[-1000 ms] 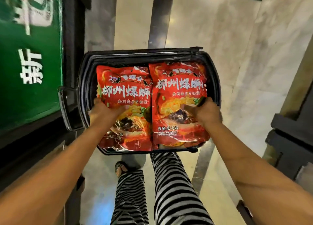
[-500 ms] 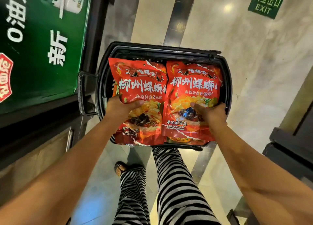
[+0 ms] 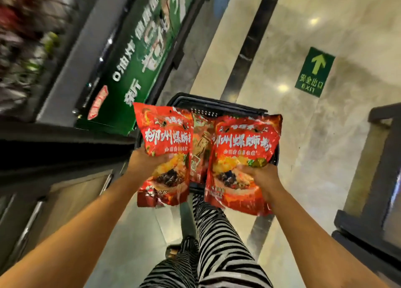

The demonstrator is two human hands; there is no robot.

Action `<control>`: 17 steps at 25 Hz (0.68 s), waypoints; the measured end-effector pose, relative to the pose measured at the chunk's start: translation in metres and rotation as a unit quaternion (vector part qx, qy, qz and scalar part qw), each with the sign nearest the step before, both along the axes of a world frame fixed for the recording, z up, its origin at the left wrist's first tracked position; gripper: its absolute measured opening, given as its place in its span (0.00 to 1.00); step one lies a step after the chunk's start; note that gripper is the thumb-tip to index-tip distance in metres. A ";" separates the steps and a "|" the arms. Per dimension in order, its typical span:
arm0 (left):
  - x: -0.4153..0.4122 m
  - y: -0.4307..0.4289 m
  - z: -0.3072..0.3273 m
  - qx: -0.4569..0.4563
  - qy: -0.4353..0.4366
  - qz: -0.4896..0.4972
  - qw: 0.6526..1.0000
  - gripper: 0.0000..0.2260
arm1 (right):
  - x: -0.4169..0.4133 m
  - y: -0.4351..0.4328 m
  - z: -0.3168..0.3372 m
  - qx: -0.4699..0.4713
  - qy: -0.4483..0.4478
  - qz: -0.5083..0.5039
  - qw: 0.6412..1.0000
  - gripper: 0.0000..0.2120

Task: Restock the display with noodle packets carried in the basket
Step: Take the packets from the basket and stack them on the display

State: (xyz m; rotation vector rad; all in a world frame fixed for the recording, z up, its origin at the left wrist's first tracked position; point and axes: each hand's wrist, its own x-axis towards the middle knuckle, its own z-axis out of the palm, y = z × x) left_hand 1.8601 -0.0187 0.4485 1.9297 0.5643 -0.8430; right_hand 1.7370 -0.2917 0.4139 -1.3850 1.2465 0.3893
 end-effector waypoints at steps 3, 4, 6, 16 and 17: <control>-0.045 0.048 0.054 -0.055 -0.009 0.039 0.998 0.14 | -0.026 0.037 0.051 0.000 -0.043 0.055 0.998 0.23; -0.064 0.067 0.071 -0.069 -0.016 0.055 0.996 0.15 | -0.037 0.054 0.066 0.000 -0.058 0.071 0.996 0.27; -0.105 0.105 0.103 -0.086 -0.029 0.087 0.992 0.15 | -0.056 0.087 0.094 -0.001 -0.091 0.103 0.990 0.31; -0.338 0.332 0.247 -0.147 -0.177 0.296 0.927 0.35 | -0.111 0.279 0.218 0.063 -0.230 0.365 0.900 0.28; -0.364 0.352 0.258 -0.151 -0.198 0.324 0.913 0.36 | -0.114 0.301 0.231 0.069 -0.240 0.396 0.884 0.24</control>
